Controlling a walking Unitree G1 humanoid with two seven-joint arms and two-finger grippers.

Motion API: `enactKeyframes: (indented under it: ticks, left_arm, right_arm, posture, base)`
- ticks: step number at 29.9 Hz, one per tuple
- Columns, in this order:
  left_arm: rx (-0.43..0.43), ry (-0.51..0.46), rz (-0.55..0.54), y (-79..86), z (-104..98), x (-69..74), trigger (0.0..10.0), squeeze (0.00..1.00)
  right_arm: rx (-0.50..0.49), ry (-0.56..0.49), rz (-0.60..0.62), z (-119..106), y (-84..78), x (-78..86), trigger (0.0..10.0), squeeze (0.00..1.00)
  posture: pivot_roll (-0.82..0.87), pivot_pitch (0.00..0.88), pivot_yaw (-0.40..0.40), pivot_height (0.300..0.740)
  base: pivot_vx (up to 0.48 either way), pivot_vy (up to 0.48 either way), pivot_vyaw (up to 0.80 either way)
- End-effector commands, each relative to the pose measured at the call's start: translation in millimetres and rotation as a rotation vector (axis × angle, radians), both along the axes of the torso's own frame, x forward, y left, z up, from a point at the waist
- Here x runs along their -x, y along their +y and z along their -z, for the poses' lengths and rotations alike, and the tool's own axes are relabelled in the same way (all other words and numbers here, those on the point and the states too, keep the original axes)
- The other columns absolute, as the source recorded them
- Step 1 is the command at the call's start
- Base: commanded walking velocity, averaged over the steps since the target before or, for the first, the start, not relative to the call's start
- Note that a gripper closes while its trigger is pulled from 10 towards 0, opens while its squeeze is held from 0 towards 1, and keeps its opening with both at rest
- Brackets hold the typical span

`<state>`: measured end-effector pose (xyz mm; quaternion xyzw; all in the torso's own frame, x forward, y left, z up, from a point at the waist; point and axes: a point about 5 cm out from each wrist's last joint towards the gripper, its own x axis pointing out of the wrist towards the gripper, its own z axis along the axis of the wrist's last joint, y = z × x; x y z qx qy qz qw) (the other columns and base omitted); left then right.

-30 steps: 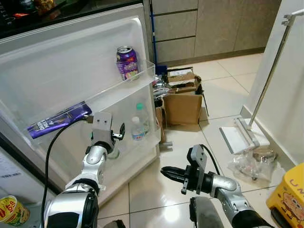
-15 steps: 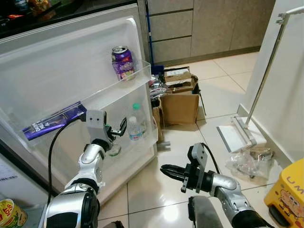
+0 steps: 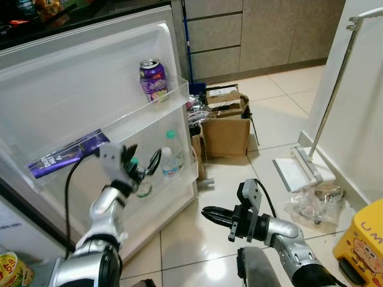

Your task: Restocking fridge

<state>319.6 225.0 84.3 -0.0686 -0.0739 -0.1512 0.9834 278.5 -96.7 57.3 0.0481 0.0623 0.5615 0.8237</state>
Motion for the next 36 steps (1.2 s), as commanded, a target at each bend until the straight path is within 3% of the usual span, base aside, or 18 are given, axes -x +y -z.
enactKeyframes:
  ticks: [1,5,11,17,18,21,23,24,26,27,32,36]
  left_arm:
    - [0.028,0.008,-0.031,17.1,4,8.6,10.0,0.0]
    - [0.061,-0.001,-0.029,32.7,7,20.3,10.0,0.0]
    - [0.073,0.011,-0.021,42.3,13,30.8,10.0,0.0]
    - [0.125,0.089,-0.01,47.4,34,50.3,10.0,0.0]
    - [0.189,0.137,-0.022,48.5,46,59.6,10.0,0.0]
    - [0.247,0.175,-0.033,48.5,55,67.5,10.0,0.0]
    - [0.362,0.286,-0.089,46.5,82,91.3,10.0,0.0]
    - [0.362,0.286,-0.089,46.5,82,91.3,10.0,0.0]
    - [0.431,0.396,-0.159,43.4,105,115.0,10.0,0.0]
    - [0.447,0.442,-0.186,41.8,112,123.4,10.0,0.0]
    - [0.454,0.504,-0.223,39.6,121,133.3,10.0,0.0]
    - [0.441,0.638,-0.332,36.8,139,153.2,10.0,0.0]
  right_arm:
    - [-0.012,0.002,-0.02,-1,3.5,2.4,10.0,0.0]
    - [-0.008,0.011,-0.036,1,3.5,4.6,10.0,0.0]
    - [-0.007,0.012,-0.043,1,3.5,4.5,10.0,0.0]
    - [-0.006,0.017,-0.033,1,3.1,2.0,10.0,0.0]
    - [-0.004,0.02,-0.022,1,2.7,0.8,10.0,0.0]
    - [-0.003,0.022,-0.014,1,2.3,-0.1,10.0,0.0]
    - [-0.003,0.034,0.032,3,-0.8,-3.9,10.0,0.0]
    - [-0.003,0.034,0.032,3,-0.8,-3.9,10.0,0.0]
    - [0.026,0.06,0.105,8,-7.0,-8.4,10.0,0.0]
    - [0.058,0.077,0.142,13,-10.4,-9.9,10.0,0.0]
    - [0.109,0.106,0.19,20,-15.5,-10.6,10.0,0.0]
    - [0.193,0.213,0.291,40,-28.0,-6.1,10.0,0.0]
  posture:
    - [-0.17,0.0,0.084,0.5]
    - [-0.16,0.0,0.077,0.5]
    - [-0.15,0.0,0.077,0.5]
    - [-0.14,0.0,0.073,0.5]
    - [-0.14,0.0,0.072,0.5]
    - [-0.14,0.0,0.071,0.5]
    - [-0.14,0.0,0.067,0.5]
    - [-0.14,0.0,0.067,0.5]
    - [-0.14,0.0,0.058,0.5]
    - [-0.13,0.0,0.053,0.5]
    - [-0.12,0.0,0.047,0.5]
    - [-0.11,0.0,0.027,0.5]
  base:
    - [0.0,0.0,0.0]
    - [0.0,0.0,0.0]
    - [0.0,0.0,0.0]
    - [0.0,0.0,0.0]
    - [0.0,0.0,0.0]
    - [0.0,0.0,0.0]
    - [0.0,0.0,0.0]
    - [0.0,0.0,0.0]
    - [0.0,0.0,0.0]
    - [0.0,0.0,0.0]
    - [0.0,0.0,0.0]
    - [0.0,0.0,0.0]
